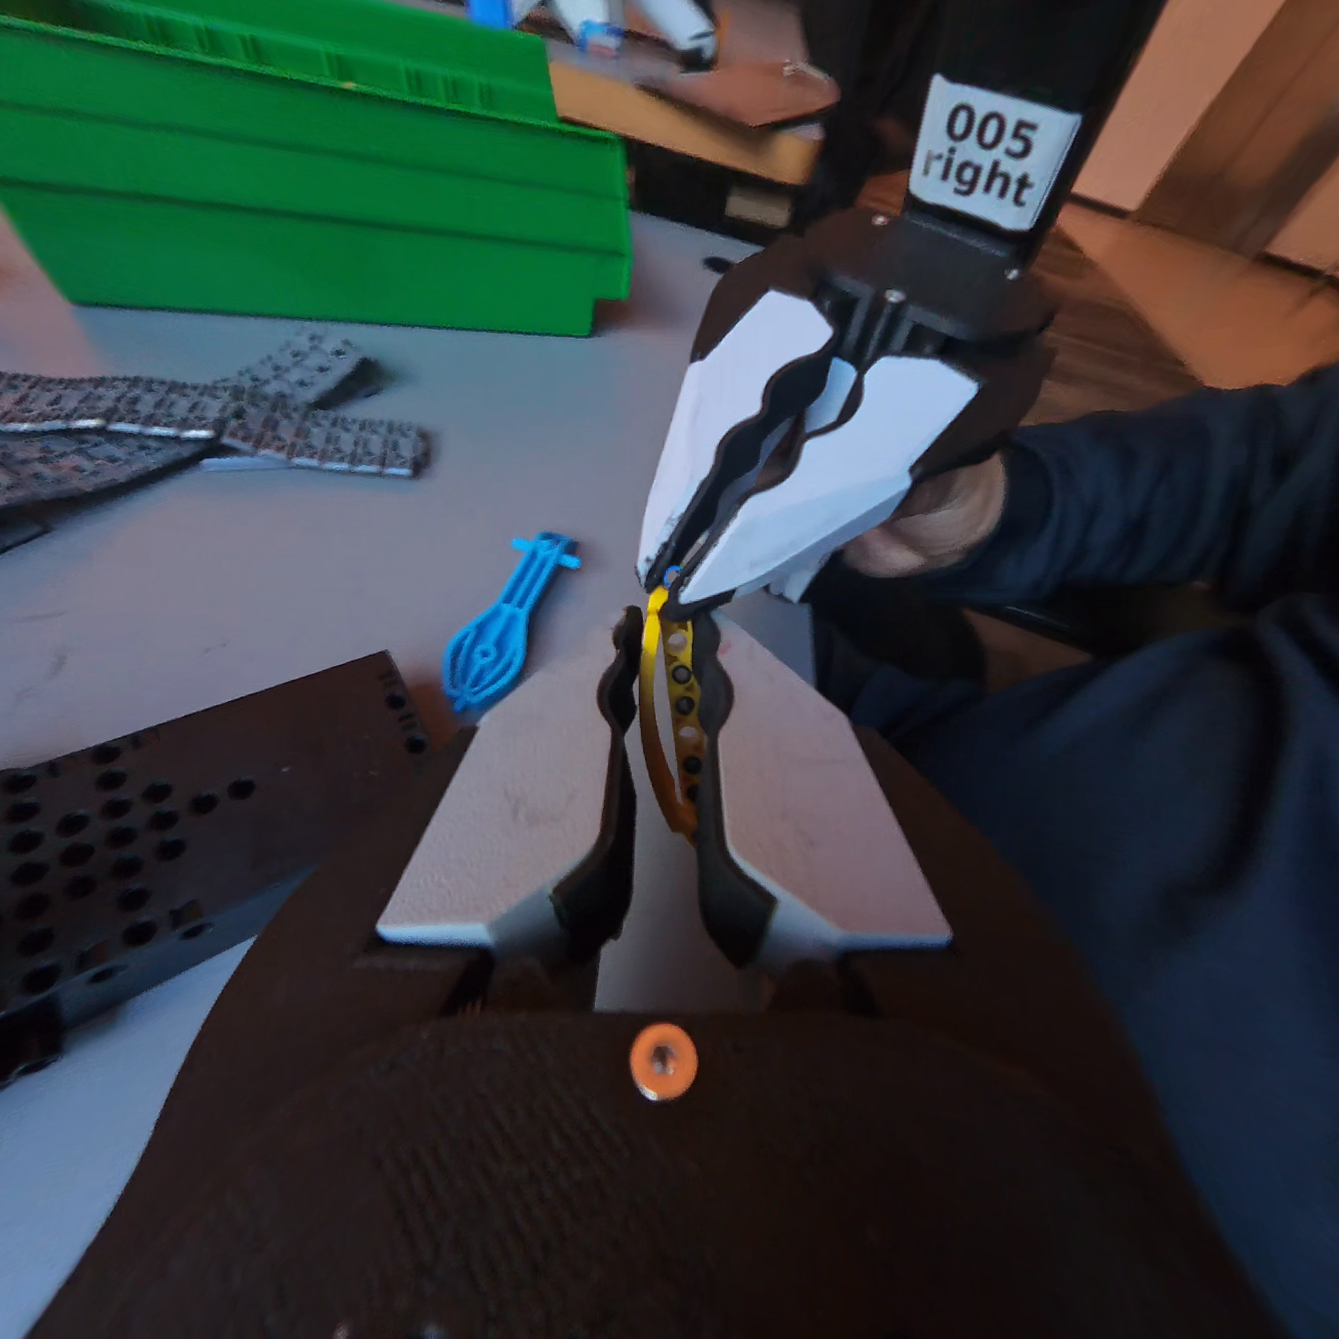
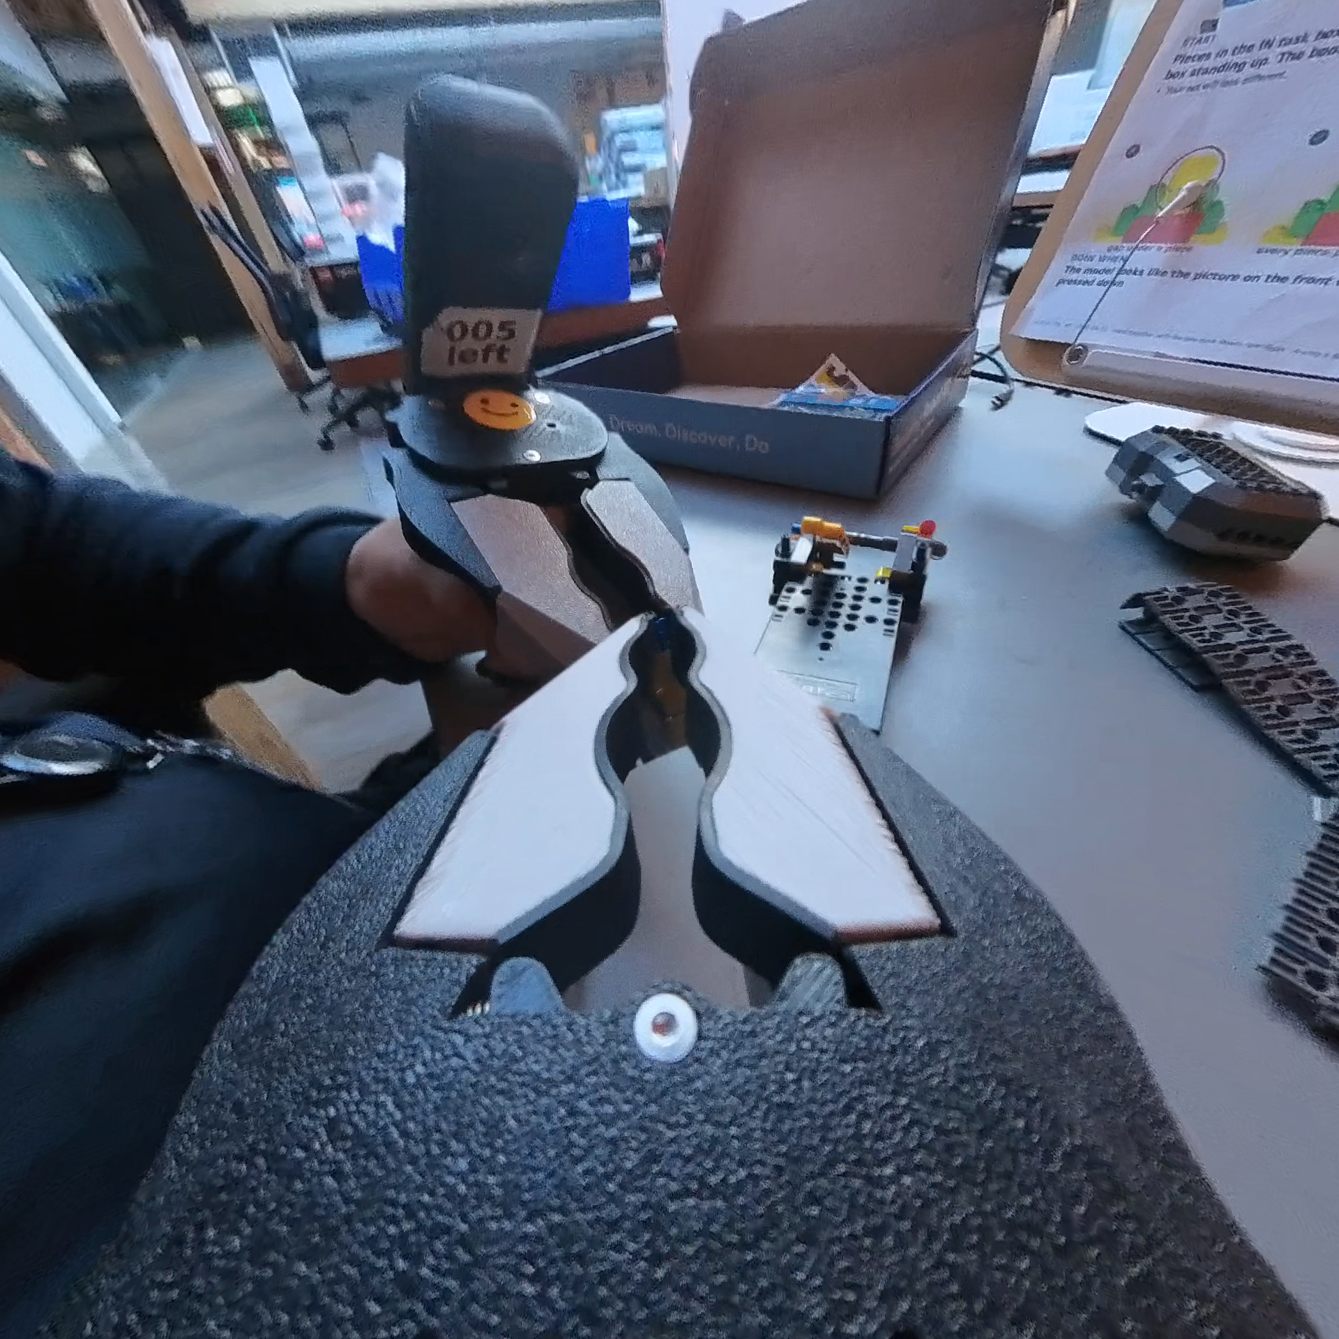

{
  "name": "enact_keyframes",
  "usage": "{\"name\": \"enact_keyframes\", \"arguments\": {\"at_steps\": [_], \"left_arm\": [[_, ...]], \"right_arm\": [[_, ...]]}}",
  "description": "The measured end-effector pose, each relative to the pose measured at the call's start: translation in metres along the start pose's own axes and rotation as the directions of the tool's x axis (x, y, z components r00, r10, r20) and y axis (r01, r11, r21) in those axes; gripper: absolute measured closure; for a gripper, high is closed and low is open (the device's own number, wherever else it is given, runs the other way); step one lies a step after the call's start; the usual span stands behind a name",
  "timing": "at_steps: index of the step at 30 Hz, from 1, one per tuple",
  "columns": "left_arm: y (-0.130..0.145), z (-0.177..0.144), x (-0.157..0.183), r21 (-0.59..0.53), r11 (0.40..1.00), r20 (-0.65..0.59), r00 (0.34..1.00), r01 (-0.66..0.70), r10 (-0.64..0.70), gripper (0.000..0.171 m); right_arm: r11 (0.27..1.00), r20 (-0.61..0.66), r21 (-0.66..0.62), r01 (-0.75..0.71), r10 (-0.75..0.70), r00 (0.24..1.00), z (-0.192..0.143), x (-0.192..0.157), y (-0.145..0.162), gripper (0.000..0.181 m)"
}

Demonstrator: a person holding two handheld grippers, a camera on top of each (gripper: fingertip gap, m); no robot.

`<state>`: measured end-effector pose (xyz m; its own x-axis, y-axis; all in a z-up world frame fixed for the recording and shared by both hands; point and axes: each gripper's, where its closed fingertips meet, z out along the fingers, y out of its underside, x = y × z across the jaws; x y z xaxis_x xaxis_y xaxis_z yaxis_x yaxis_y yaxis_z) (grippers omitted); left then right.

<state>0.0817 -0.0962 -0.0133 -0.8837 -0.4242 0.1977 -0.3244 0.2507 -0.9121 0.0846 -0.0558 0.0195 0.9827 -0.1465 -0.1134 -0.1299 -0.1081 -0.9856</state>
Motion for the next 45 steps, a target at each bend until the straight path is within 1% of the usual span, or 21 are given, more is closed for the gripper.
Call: {"name": "enact_keyframes", "arguments": {"at_steps": [1,3,5,6,8,11,12,14,16,18,21,22,26,31,34,36,38,42,45], "left_arm": [[-0.002,-0.001,-0.004,0.016,1.0,0.012,1.0,-0.004,0.004,0.159],[-0.006,-0.004,-0.006,0.044,0.998,-0.012,0.999,0.035,-0.035,0.159],[-0.01,-0.005,-0.008,0.055,0.998,0.015,1.0,0.015,-0.016,0.159],[-0.013,-0.005,-0.009,0.061,0.998,0.025,1.0,0.011,-0.013,0.159],[-0.02,-0.006,-0.007,0.094,0.995,0.006,0.999,0.043,-0.043,0.158],[-0.026,-0.007,-0.001,0.144,0.984,-0.051,0.994,0.107,-0.1,0.159],[-0.022,-0.005,0.0,0.146,0.982,-0.066,0.992,0.117,-0.108,0.159],[-0.024,-0.004,0.004,0.196,0.968,-0.124,0.983,0.156,-0.133,0.159],[-0.034,-0.008,0.007,0.251,0.953,-0.165,0.978,0.171,-0.132,0.159],[-0.037,-0.01,0.006,0.271,0.951,-0.157,0.982,0.149,-0.109,0.159],[-0.039,-0.008,0.012,0.298,0.947,-0.176,0.982,0.12,-0.07,0.159],[-0.04,-0.008,0.014,0.307,0.945,-0.179,0.982,0.114,-0.06,0.159],[-0.041,-0.01,0.018,0.331,0.941,-0.166,0.986,0.072,-0.017,0.159],[-0.033,-0.011,0.014,0.267,0.963,-0.145,0.989,0.048,-0.009,0.145],[-0.028,-0.014,0.016,0.209,0.977,-0.171,0.985,0.037,0.0,0.137],[-0.026,-0.019,0.012,0.18,0.983,-0.155,0.988,0.021,0.007,0.139],[-0.024,-0.026,0.011,0.155,0.988,-0.168,0.986,0.013,0.013,0.148],[-0.019,-0.031,0.013,0.098,0.993,-0.237,0.971,0.062,-0.037,0.149],[-0.019,-0.031,0.023,0.099,0.992,-0.302,0.952,0.076,-0.042,0.157]], "right_arm": [[0.999,0.013,0.021,-0.027,0.026,1.0,0.001,0.001,-0.003,0.181],[0.995,0.045,0.058,-0.084,0.081,0.996,0.001,0.002,-0.008,0.181],[0.986,0.069,0.104,-0.133,0.126,0.99,0.0,0.003,-0.013,0.181],[0.977,0.096,0.128,-0.168,0.156,0.983,-0.001,0.003,-0.016,0.181],[0.958,0.176,0.158,-0.237,0.209,0.962,-0.004,0.003,-0.022,0.18],[0.901,0.225,0.299,-0.314,0.254,0.941,-0.026,0.015,-0.043,0.181],[0.903,0.219,0.294,-0.312,0.254,0.942,-0.032,0.021,-0.044,0.181],[0.927,0.165,0.25,-0.279,0.243,0.956,-0.04,0.031,-0.038,0.164],[0.943,0.162,0.217,-0.252,0.219,0.962,-0.044,0.027,-0.034,0.16],[0.963,0.166,0.163,-0.216,0.189,0.968,-0.04,0.016,-0.025,0.156],[0.981,0.2,0.096,-0.168,0.146,0.969,-0.03,-0.002,-0.013,0.165],[0.981,0.213,0.096,-0.166,0.143,0.966,-0.029,-0.006,-0.014,0.17],[0.982,0.239,0.105,-0.16,0.131,0.962,-0.031,-0.011,-0.016,0.176],[0.983,0.219,0.08,-0.164,0.143,0.965,-0.032,-0.006,-0.015,0.176],[0.98,0.22,0.066,-0.188,0.169,0.961,-0.033,-0.003,-0.015,0.176],[0.975,0.24,0.059,-0.215,0.195,0.951,-0.034,-0.004,-0.015,0.176],[0.97,0.259,0.051,-0.236,0.216,0.942,-0.034,-0.005,-0.014,0.176],[0.973,0.301,0.021,-0.231,0.214,0.929,-0.032,-0.014,-0.009,0.176],[0.974,0.35,0.003,-0.226,0.211,0.913,-0.031,-0.025,-0.009,0.176]]}}
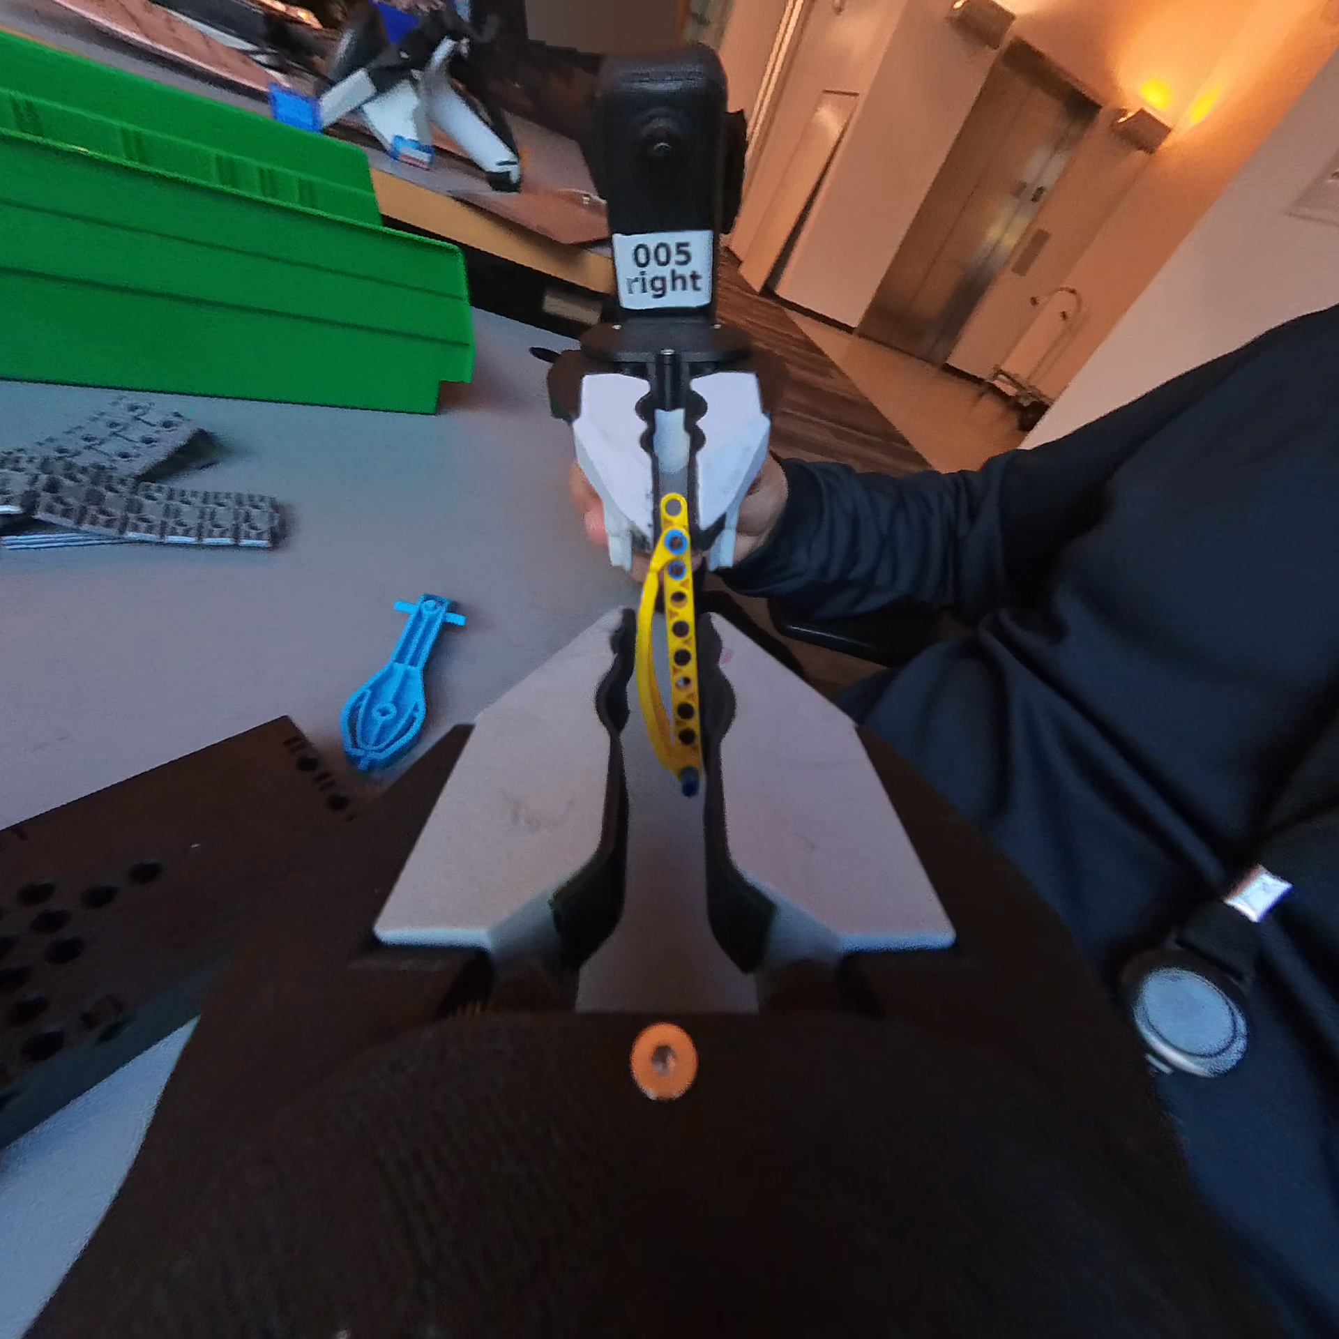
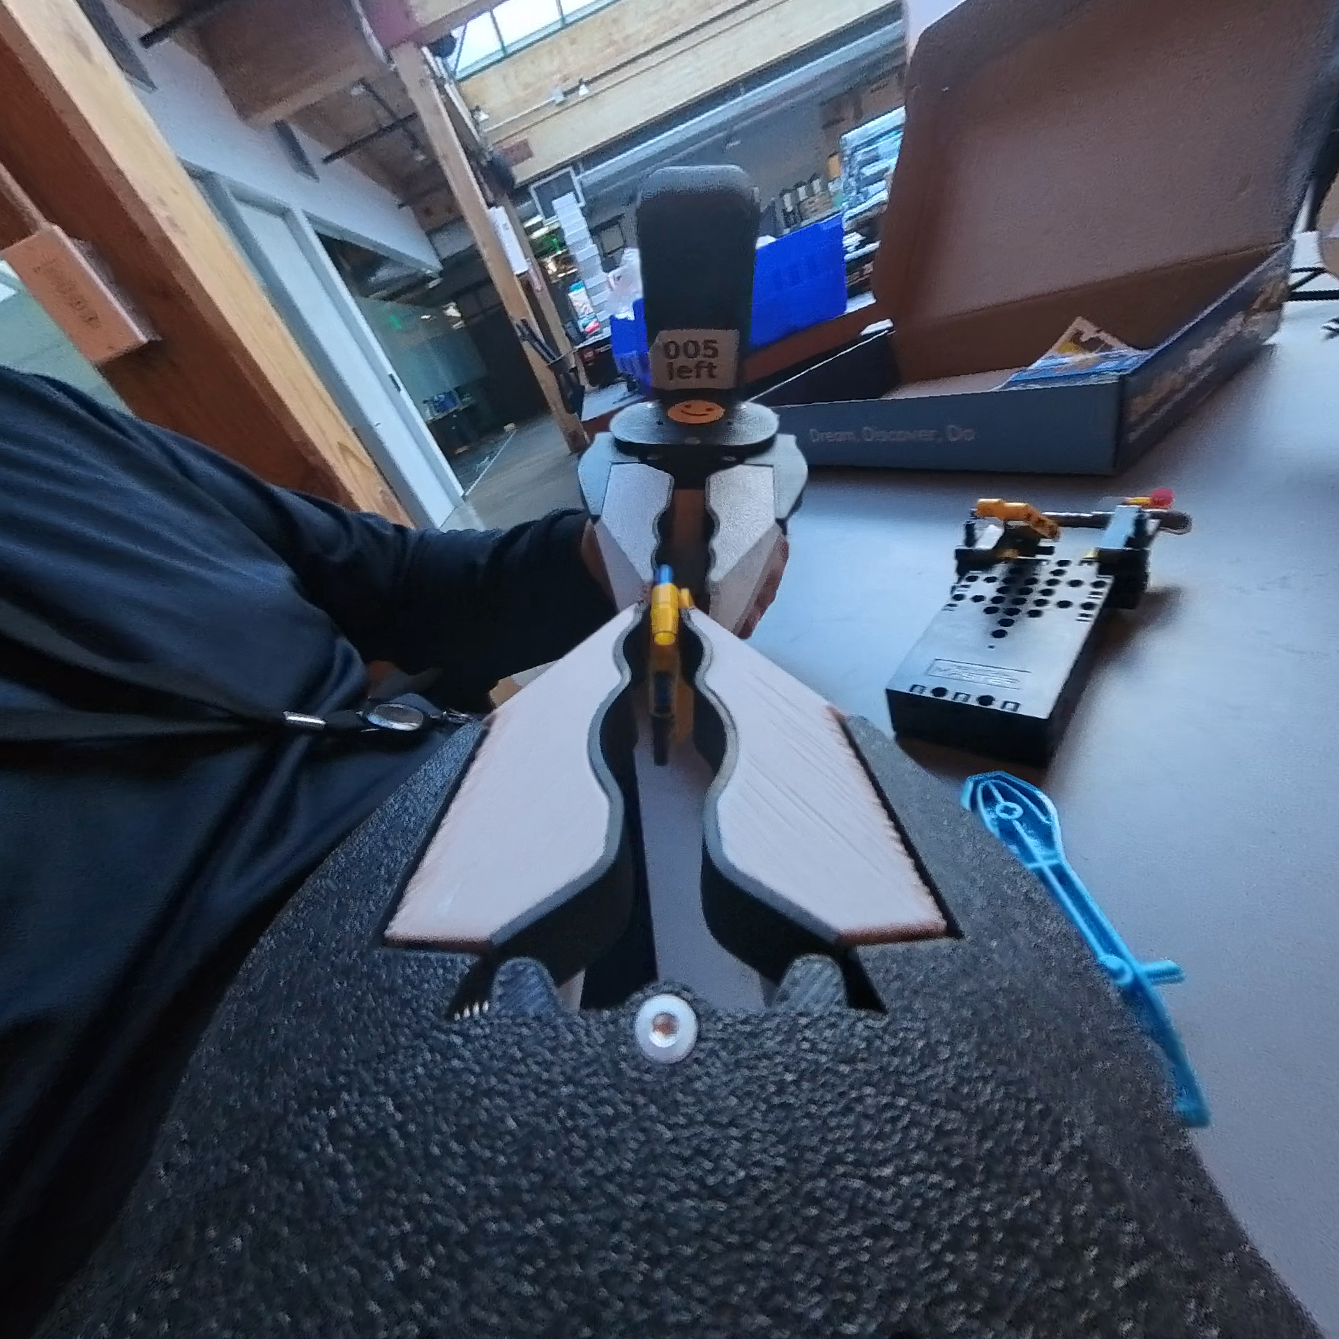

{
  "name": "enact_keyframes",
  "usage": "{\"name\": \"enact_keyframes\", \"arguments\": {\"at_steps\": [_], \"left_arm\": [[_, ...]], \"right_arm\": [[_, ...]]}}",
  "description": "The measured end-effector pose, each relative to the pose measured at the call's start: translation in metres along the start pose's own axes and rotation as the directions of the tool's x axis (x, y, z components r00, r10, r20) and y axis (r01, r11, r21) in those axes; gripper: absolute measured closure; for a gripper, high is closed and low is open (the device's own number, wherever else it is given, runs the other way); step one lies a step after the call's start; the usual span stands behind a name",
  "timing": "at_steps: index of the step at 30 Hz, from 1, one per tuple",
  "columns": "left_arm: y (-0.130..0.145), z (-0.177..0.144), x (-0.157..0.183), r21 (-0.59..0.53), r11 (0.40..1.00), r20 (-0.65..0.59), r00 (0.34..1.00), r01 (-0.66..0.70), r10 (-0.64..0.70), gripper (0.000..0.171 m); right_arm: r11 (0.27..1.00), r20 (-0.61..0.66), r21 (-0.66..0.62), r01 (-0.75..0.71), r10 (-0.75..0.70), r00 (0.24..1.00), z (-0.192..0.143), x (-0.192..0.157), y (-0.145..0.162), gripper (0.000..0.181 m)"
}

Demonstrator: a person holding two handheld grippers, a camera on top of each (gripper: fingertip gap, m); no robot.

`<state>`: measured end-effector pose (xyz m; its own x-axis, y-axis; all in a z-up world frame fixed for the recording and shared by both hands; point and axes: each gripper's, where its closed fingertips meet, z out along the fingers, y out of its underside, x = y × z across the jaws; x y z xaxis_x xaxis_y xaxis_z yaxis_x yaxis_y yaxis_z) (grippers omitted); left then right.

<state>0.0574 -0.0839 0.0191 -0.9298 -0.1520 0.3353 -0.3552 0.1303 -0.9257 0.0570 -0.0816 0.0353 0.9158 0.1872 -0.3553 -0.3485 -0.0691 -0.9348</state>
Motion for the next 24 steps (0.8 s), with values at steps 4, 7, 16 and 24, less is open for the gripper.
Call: {"name": "enact_keyframes", "arguments": {"at_steps": [4,7,16,24], "left_arm": [[0.009,0.006,0.01,-0.049,0.999,-0.048,0.999,-0.003,0.001,0.161],[0.014,0.007,0.007,-0.087,0.995,0.014,0.998,-0.053,0.055,0.171],[0.014,0.002,-0.01,-0.093,0.986,0.152,0.977,-0.136,0.149,0.171],[0.028,0.002,-0.009,-0.243,0.935,0.194,0.932,-0.256,0.306,0.171]], "right_arm": [[0.999,0.029,-0.046,0.008,-0.006,1.0,0.002,-0.007,0.007,0.174],[0.996,0.004,-0.078,0.043,-0.043,0.999,-0.002,-0.004,0.012,0.173],[0.966,-0.087,-0.194,0.173,-0.193,0.977,-0.009,0.009,0.025,0.178],[0.938,-0.107,-0.237,0.252,-0.283,0.953,-0.004,0.006,0.028,0.168]]}}
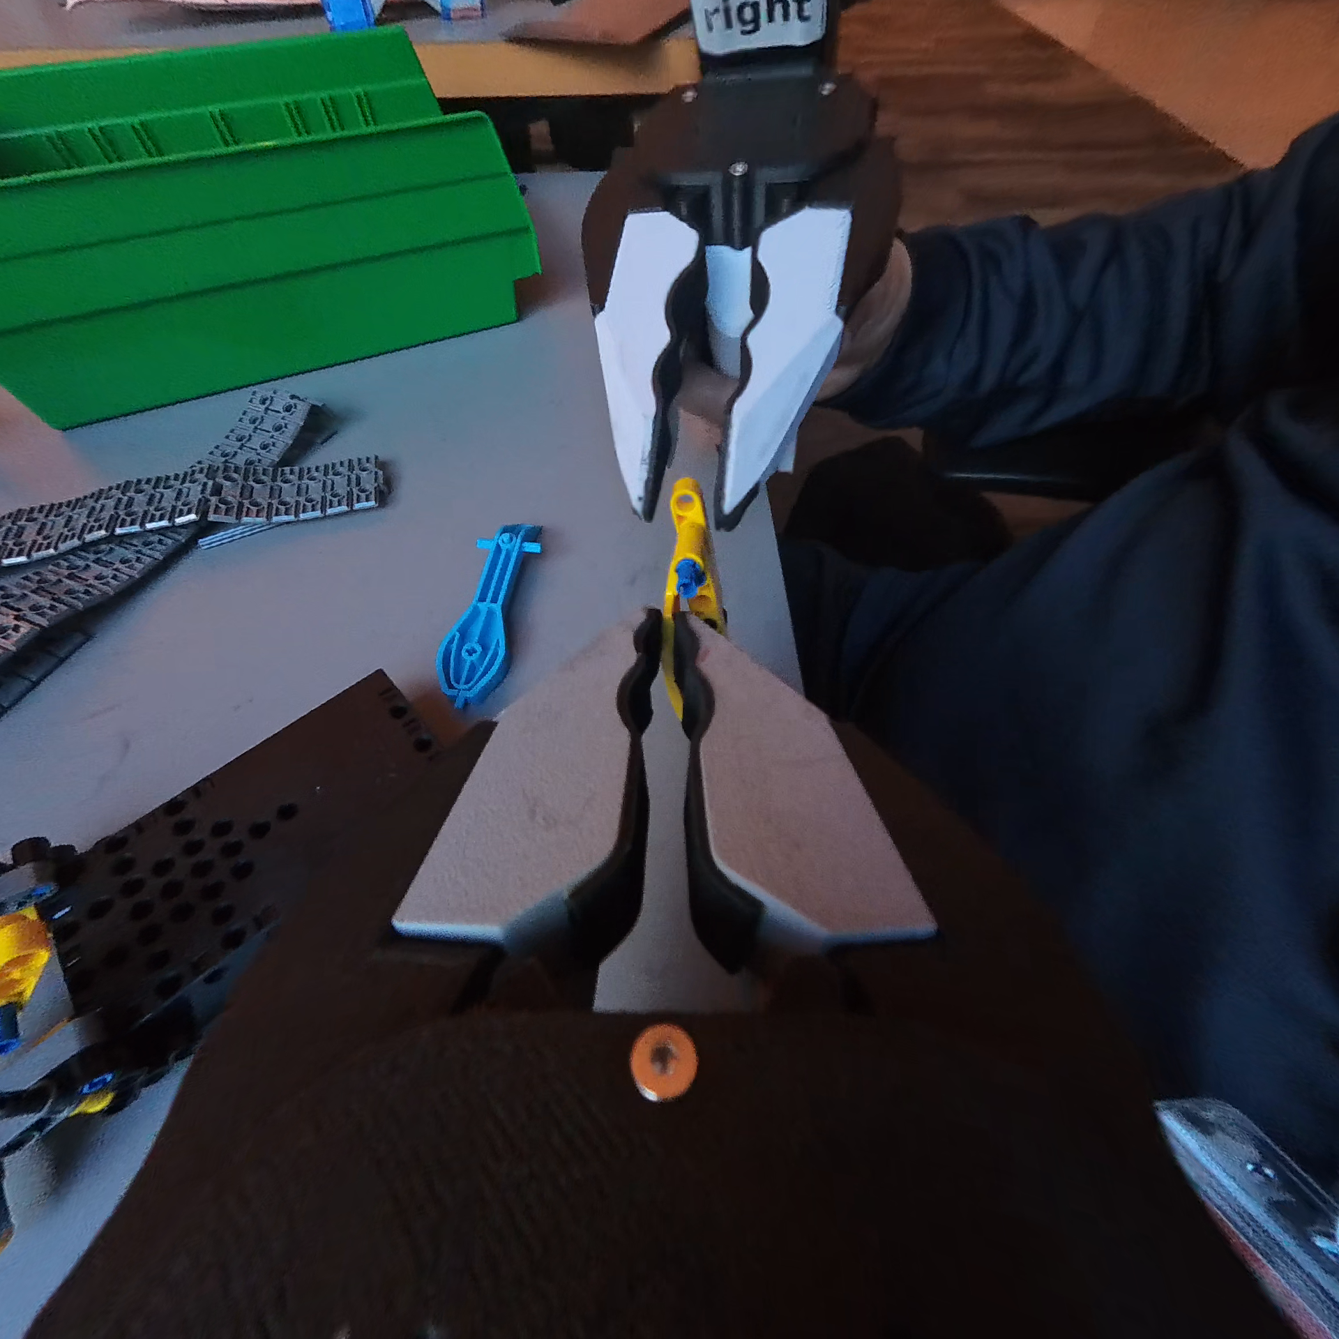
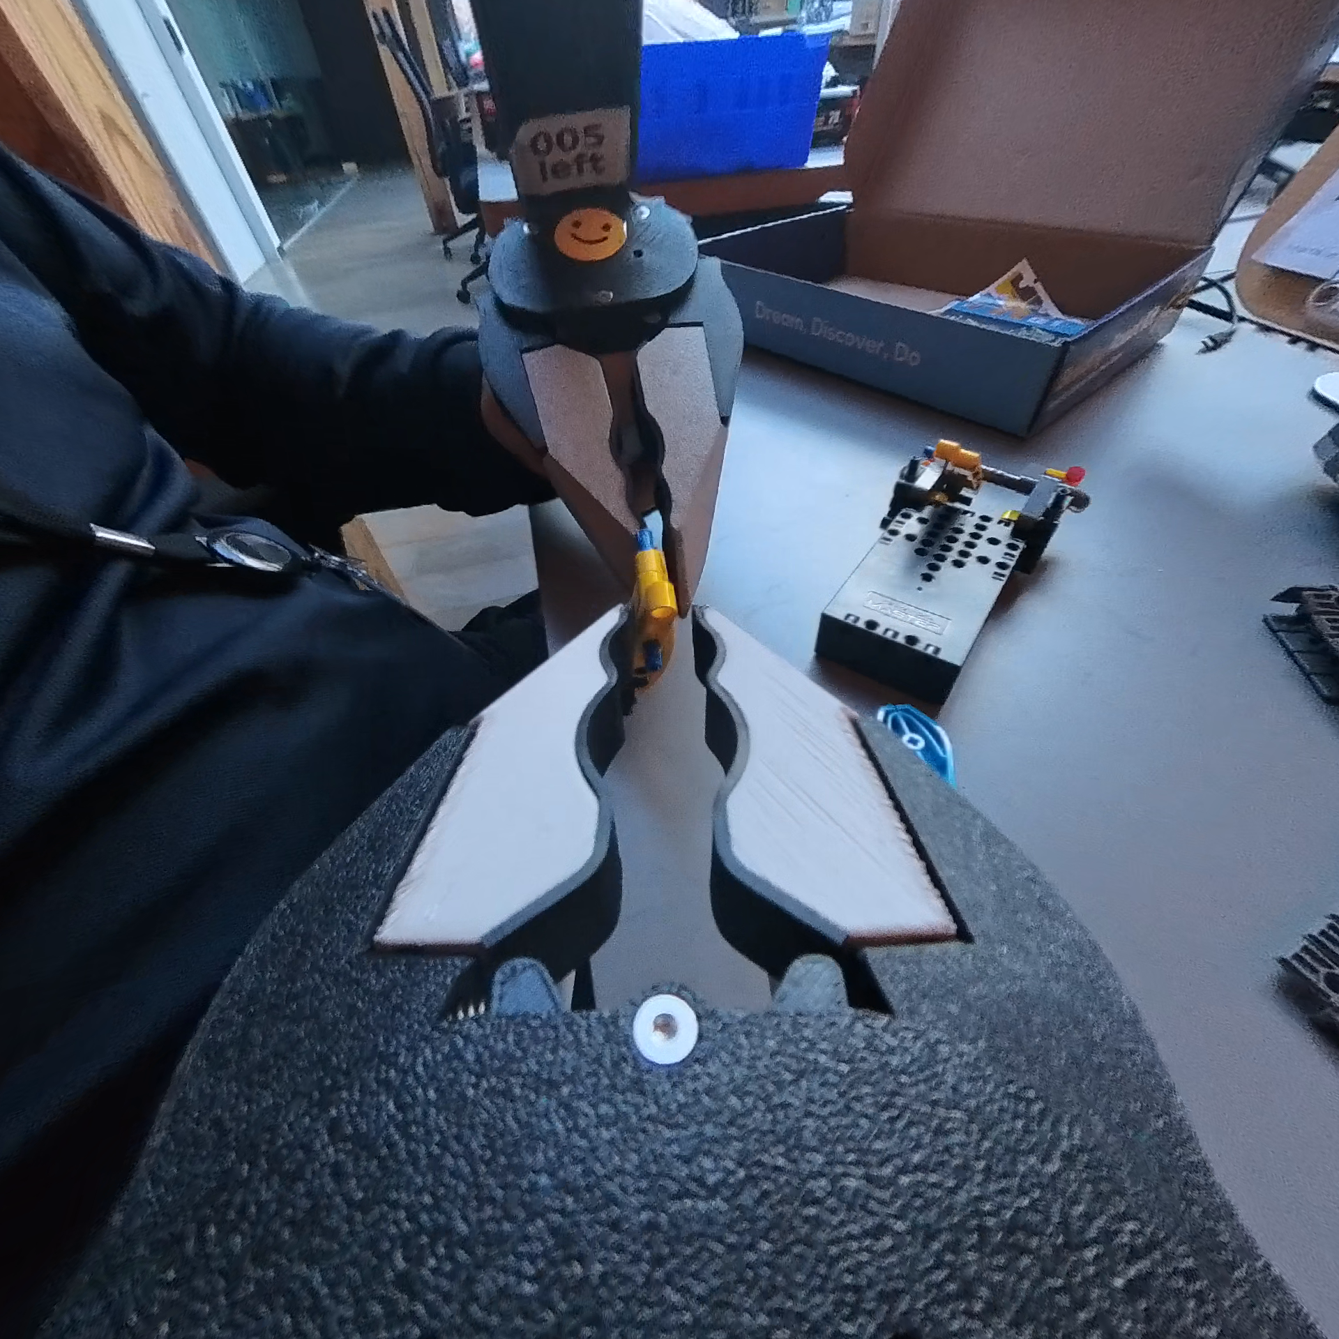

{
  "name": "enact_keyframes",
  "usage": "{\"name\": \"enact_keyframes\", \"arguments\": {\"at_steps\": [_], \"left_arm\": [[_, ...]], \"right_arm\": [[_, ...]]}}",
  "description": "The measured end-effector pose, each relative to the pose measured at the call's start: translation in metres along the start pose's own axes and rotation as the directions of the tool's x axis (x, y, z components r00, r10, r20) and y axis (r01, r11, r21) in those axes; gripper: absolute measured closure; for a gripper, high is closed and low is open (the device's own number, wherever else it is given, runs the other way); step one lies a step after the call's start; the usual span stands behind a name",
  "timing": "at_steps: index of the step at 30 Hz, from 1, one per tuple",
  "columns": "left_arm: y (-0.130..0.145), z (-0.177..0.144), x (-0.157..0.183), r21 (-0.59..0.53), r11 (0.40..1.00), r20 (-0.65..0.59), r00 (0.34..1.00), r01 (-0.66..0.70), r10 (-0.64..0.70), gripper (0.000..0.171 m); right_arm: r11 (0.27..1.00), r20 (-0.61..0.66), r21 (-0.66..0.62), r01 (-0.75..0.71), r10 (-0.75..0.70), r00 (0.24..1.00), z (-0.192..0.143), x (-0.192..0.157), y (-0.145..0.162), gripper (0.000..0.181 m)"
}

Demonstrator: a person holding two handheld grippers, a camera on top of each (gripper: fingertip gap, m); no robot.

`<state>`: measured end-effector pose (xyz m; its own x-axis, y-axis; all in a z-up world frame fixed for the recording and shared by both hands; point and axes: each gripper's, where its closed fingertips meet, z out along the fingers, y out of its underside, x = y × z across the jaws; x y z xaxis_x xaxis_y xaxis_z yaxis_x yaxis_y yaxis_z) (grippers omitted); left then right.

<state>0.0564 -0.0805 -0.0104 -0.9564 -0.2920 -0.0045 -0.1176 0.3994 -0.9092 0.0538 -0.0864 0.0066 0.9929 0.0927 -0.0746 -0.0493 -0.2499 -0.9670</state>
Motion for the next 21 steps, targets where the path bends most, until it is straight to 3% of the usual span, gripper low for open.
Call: {"name": "enact_keyframes", "arguments": {"at_steps": [5,9,13,21], "left_arm": [[-0.001,-0.004,0.013,-0.023,1.0,-0.041,0.999,0.01,-0.011,0.171],[-0.004,-0.015,0.043,-0.015,0.998,-0.131,0.989,0.061,-0.062,0.171],[0.009,-0.014,0.055,-0.053,0.996,-0.154,0.985,0.074,-0.081,0.17],[0.011,-0.017,0.071,0.006,0.974,-0.288,0.934,0.224,-0.213,0.168]], "right_arm": [[1.0,0.099,0.001,-0.021,0.021,0.995,0.003,-0.026,-0.005,0.175],[0.995,0.22,0.029,-0.099,0.09,0.971,0.01,-0.051,-0.012,0.175],[0.981,0.291,0.024,-0.193,0.178,0.94,0.017,-0.056,-0.01,0.176],[0.922,0.379,0.076,-0.381,0.327,0.866,0.021,-0.066,-0.009,0.174]]}}
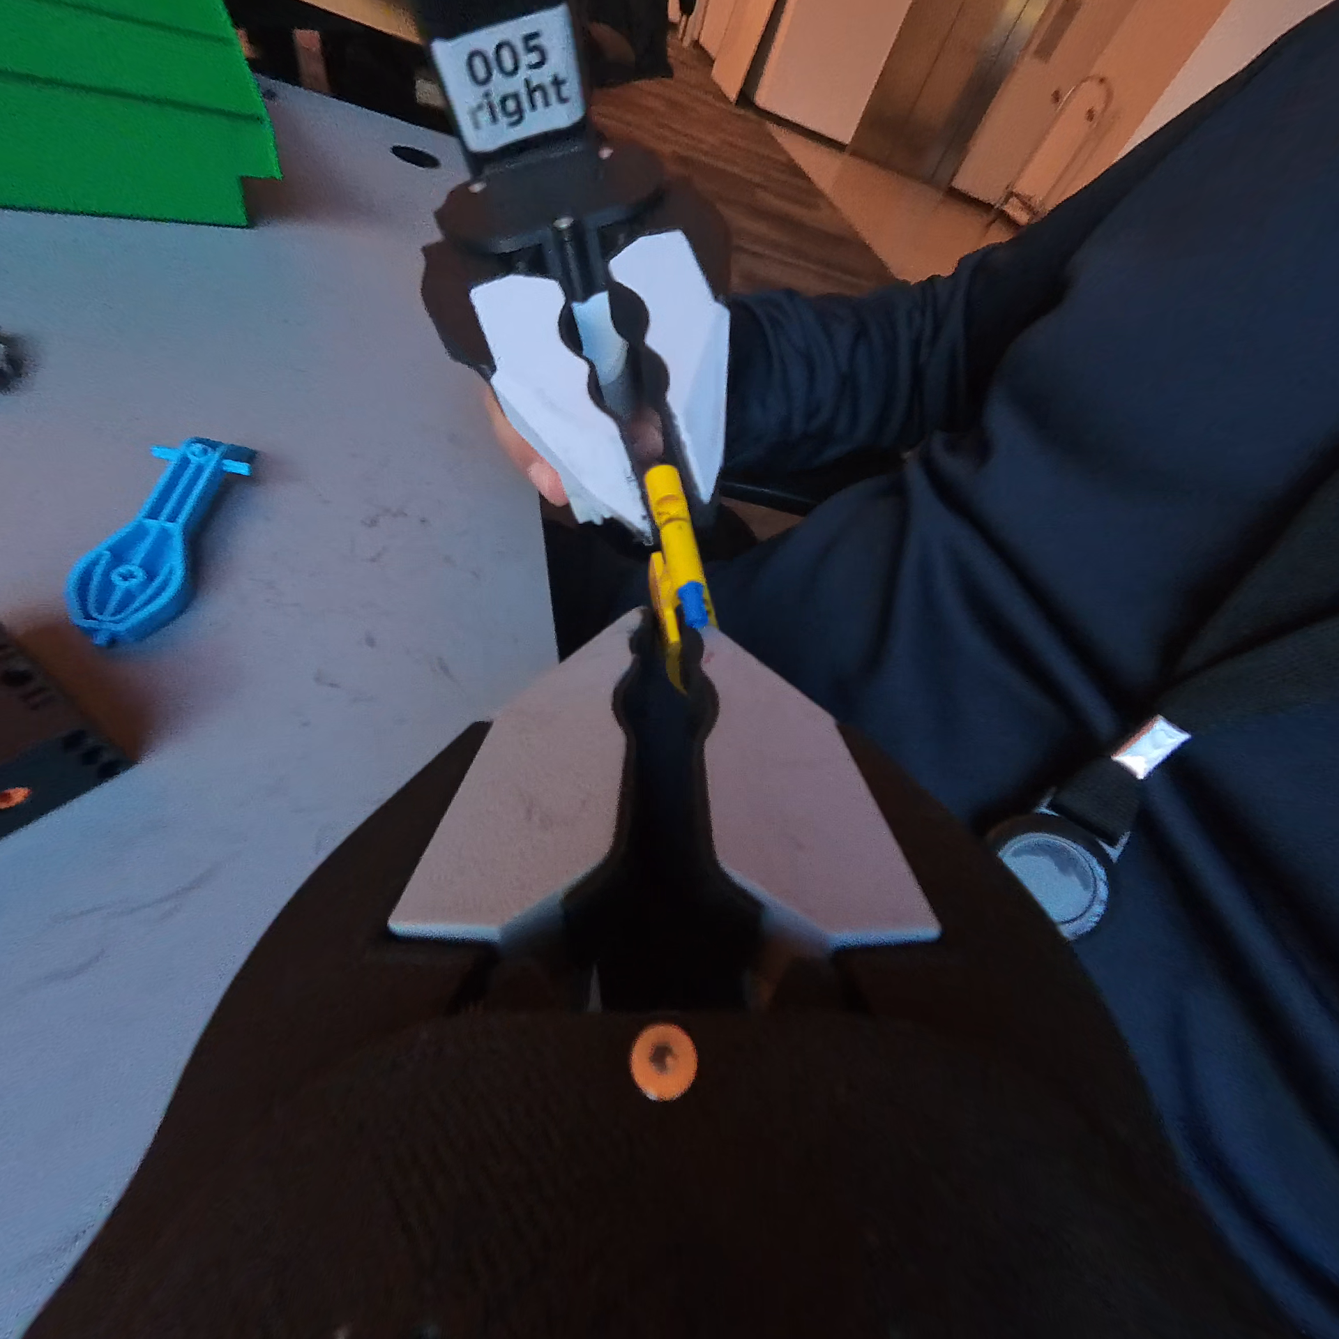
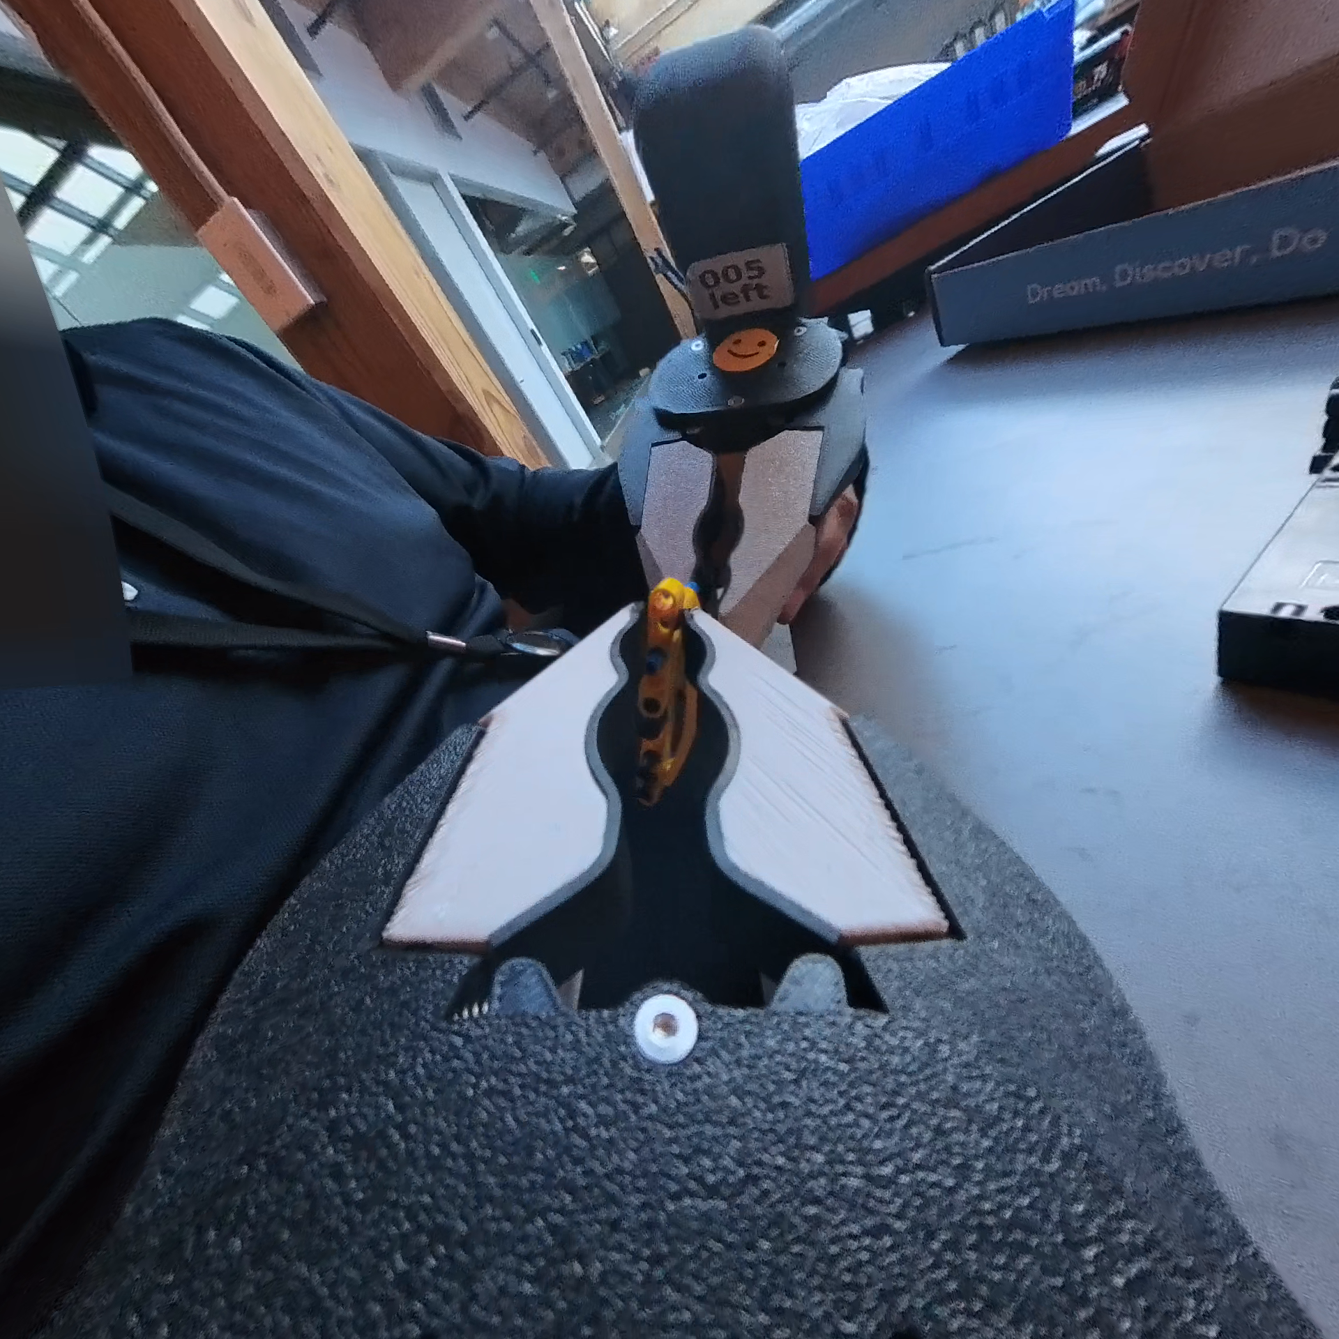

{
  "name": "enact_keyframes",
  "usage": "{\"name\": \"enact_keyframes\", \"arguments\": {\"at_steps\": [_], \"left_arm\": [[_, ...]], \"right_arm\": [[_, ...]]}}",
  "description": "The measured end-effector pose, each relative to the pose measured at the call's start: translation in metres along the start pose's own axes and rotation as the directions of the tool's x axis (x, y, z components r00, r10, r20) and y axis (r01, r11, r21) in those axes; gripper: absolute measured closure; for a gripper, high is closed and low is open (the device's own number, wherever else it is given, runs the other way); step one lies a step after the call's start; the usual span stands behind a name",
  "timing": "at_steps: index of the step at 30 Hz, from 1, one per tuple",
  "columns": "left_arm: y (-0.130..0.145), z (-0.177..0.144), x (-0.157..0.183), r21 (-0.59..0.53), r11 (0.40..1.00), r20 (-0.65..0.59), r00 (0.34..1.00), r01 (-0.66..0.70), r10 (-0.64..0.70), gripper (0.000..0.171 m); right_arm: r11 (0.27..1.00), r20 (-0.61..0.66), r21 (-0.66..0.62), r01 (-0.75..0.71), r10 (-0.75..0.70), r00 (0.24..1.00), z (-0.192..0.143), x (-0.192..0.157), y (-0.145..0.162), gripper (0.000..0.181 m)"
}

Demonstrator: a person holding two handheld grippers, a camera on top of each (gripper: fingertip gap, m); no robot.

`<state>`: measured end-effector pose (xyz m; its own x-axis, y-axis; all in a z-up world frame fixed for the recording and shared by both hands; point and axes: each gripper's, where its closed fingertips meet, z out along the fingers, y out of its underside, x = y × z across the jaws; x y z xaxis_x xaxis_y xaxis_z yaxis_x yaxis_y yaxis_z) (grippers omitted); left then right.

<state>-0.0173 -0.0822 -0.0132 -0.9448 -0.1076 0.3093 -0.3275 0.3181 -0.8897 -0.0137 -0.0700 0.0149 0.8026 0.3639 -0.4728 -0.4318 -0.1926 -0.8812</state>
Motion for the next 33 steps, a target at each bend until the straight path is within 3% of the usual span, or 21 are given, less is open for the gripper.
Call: {"name": "enact_keyframes", "arguments": {"at_steps": [6,16,20,31,33], "left_arm": [[0.008,0.001,-0.005,-0.025,0.997,0.04,0.996,0.077,-0.076,0.171],[0.021,0.0,0.009,-0.016,0.998,0.074,0.995,0.062,-0.061,0.17],[0.033,-0.001,0.014,-0.015,0.997,0.1,0.992,0.074,-0.072,0.17],[0.034,0.006,0.015,0.0,0.998,0.105,0.993,0.062,-0.062,0.17],[0.035,0.007,0.015,-0.006,0.998,0.108,0.992,0.061,-0.06,0.17]], "right_arm": [[0.999,-0.078,-0.036,0.029,-0.032,0.996,0.003,0.004,0.004,0.172],[0.989,-0.178,-0.15,0.02,-0.047,0.983,0.016,-0.004,0.029,0.175],[0.991,-0.16,-0.136,-0.009,-0.013,0.987,0.017,-0.005,0.035,0.174],[0.992,-0.166,-0.117,-0.039,0.019,0.986,0.005,-0.008,0.045,0.174],[0.994,-0.184,-0.097,-0.057,0.039,0.982,-0.009,-0.003,0.045,0.174]]}}
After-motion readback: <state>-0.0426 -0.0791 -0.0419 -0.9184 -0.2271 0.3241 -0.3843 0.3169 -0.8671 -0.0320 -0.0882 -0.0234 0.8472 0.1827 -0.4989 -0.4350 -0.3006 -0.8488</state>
